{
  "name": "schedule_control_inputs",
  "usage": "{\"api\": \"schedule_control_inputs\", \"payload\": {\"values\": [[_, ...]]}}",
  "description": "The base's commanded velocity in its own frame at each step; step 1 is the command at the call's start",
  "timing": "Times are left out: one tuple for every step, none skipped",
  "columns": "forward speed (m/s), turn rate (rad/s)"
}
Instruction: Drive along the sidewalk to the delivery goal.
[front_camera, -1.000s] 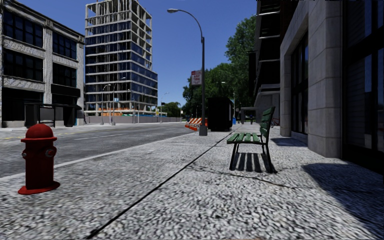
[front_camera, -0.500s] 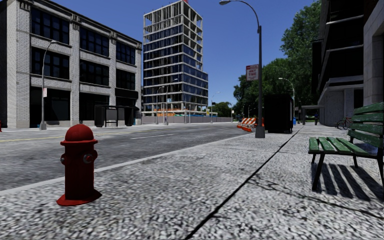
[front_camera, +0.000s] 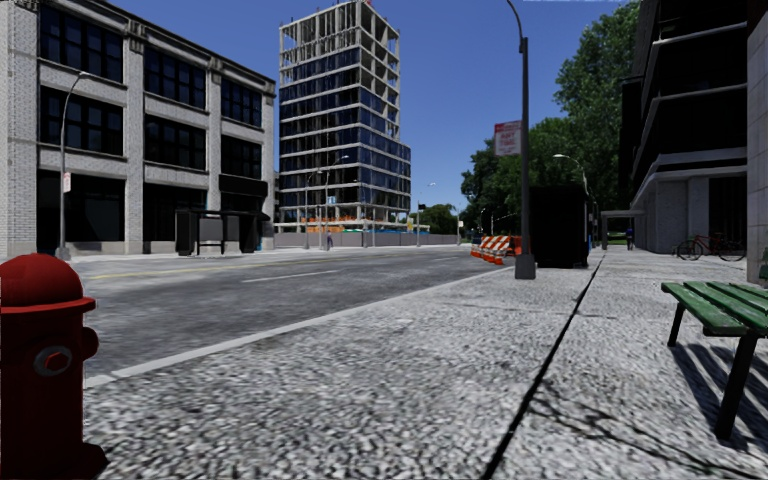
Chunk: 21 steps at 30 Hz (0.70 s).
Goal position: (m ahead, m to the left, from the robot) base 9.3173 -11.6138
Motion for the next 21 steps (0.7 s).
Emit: {"api": "schedule_control_inputs", "payload": {"values": [[1.31, 0.00], [1.31, 0.00], [1.31, 0.00], [1.31, 0.00], [1.31, 0.00], [1.31, 0.00], [1.31, 0.00], [1.31, 0.00], [1.31, 0.00], [1.31, -0.29], [1.31, -0.29], [1.31, -0.46], [1.31, -0.53], [1.31, -0.55], [1.31, -0.55], [1.31, -0.55], [1.31, -0.55], [1.31, -0.55], [1.31, -0.55], [1.31, -0.56], [1.31, -0.56]]}}
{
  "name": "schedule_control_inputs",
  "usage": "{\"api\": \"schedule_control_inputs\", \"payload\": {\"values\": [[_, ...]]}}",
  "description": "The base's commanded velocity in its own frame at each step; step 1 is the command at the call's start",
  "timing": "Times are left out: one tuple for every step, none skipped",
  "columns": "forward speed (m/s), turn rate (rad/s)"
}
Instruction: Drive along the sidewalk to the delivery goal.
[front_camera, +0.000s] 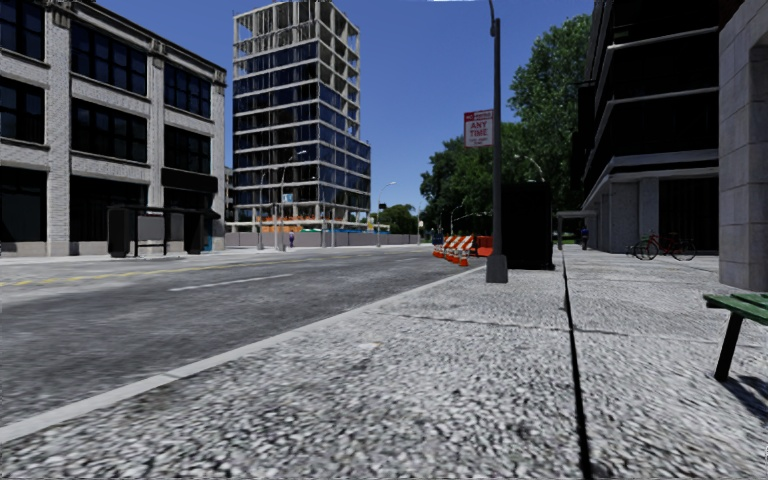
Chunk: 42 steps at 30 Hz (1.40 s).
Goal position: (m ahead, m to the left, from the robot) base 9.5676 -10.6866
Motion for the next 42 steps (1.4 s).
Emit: {"api": "schedule_control_inputs", "payload": {"values": [[1.31, -0.75], [1.31, -0.75], [1.31, -0.82], [1.31, -0.84], [1.31, -0.84], [1.31, -0.38], [1.31, -0.38], [1.31, 0.00], [1.31, 0.00], [1.31, 0.00], [1.31, 0.00], [1.31, 0.00], [1.31, 0.00], [1.31, 0.00], [1.31, 0.00], [1.31, 0.00], [1.31, 0.00], [1.31, 0.00], [1.31, 0.00], [1.31, 0.00], [1.31, 0.00], [1.31, 0.00], [1.31, 0.00], [1.31, -0.36], [1.31, -0.67], [1.31, -0.85], [1.31, -0.98], [1.31, -0.99], [1.31, -0.99], [1.31, -0.31], [1.31, 0.00], [1.31, 0.00], [1.31, 0.00], [1.31, 0.00], [1.31, 0.00], [1.31, 0.00], [1.31, 0.00], [1.31, 0.00], [1.31, 0.00], [1.31, 0.00], [1.31, 0.00], [1.31, 0.00]]}}
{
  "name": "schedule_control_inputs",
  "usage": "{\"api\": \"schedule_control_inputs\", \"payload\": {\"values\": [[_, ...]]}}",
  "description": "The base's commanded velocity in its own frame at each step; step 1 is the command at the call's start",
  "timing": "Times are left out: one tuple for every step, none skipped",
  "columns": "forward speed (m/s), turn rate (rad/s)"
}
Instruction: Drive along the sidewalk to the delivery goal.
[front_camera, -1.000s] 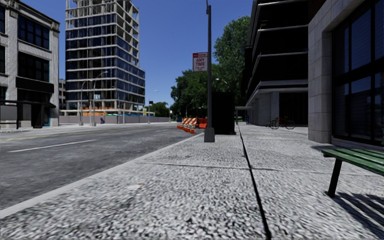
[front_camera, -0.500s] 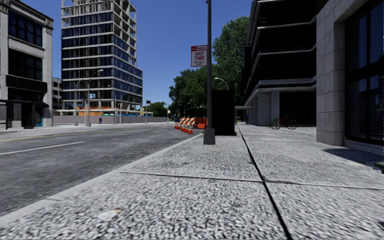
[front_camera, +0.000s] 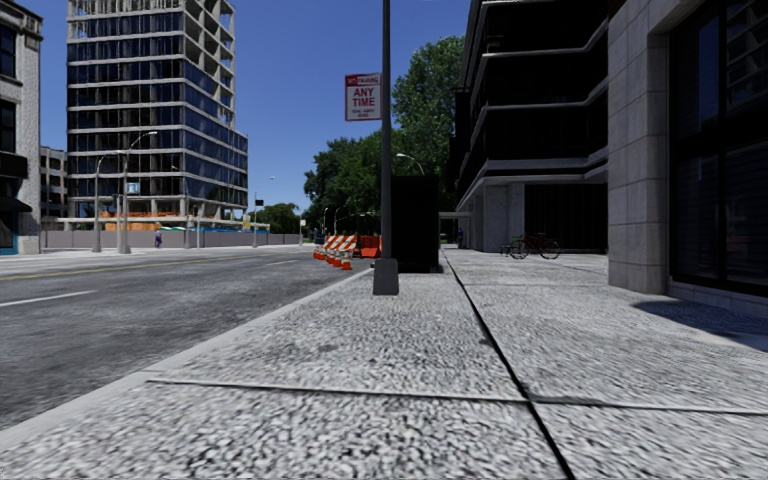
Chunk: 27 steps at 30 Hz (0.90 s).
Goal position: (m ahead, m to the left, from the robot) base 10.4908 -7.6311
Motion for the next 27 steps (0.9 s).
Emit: {"api": "schedule_control_inputs", "payload": {"values": [[1.31, -0.25], [1.31, -0.48], [1.31, -0.75], [1.31, -0.86], [1.31, -0.92], [1.31, -0.92], [1.31, -0.93], [1.31, -0.93], [1.31, -0.93], [1.31, -0.94], [1.31, -0.94], [1.31, -0.94], [1.31, -0.80], [1.31, -0.10], [1.31, 0.00], [1.31, 0.00], [1.31, 0.00], [1.31, 0.00], [1.31, 0.00], [1.31, 0.00], [1.31, 0.00], [1.31, 0.00], [1.31, 0.00], [1.31, 0.00], [1.31, 0.00], [1.31, 0.00], [1.31, 0.00]]}}
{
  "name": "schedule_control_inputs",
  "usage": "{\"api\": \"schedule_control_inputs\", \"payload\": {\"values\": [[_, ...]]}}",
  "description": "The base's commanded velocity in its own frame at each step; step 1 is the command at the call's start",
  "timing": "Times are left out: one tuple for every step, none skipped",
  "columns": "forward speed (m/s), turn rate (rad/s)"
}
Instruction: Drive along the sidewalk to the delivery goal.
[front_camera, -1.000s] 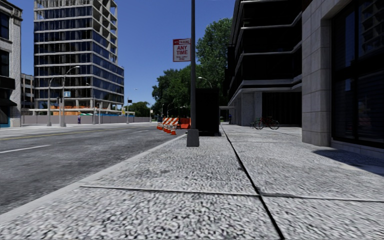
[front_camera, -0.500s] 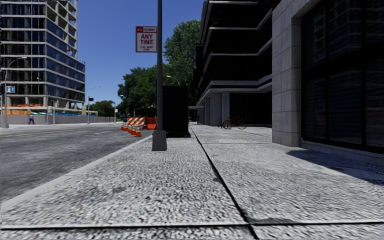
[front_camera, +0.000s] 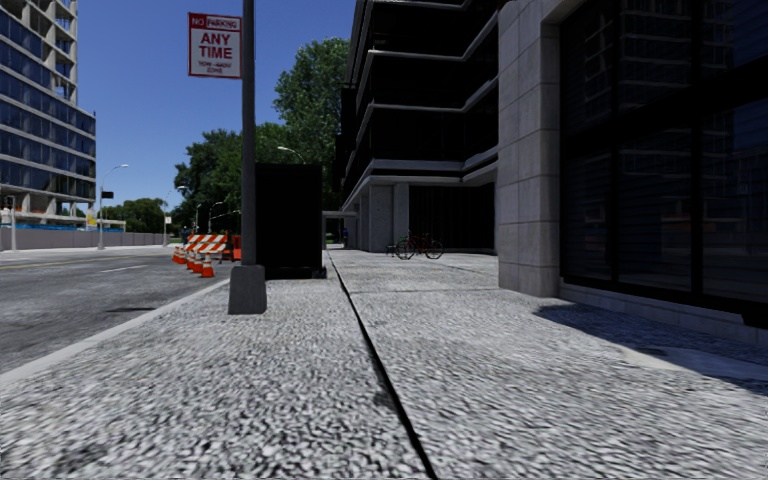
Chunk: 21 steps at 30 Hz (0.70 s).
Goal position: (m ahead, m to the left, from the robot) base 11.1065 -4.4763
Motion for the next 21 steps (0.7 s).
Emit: {"api": "schedule_control_inputs", "payload": {"values": [[1.31, 0.00], [1.31, 0.00], [1.31, 0.00], [1.31, 0.00], [1.31, 0.00], [1.31, 0.00], [1.31, 0.00], [1.31, 0.00], [1.31, 0.00], [1.31, 0.00], [1.31, 0.00], [1.31, 0.00], [1.31, 0.00], [1.31, 0.00], [1.31, 0.00], [1.31, 0.00], [1.31, 0.00], [1.31, 0.00], [1.31, 0.00], [1.31, 0.00], [1.31, 0.00]]}}
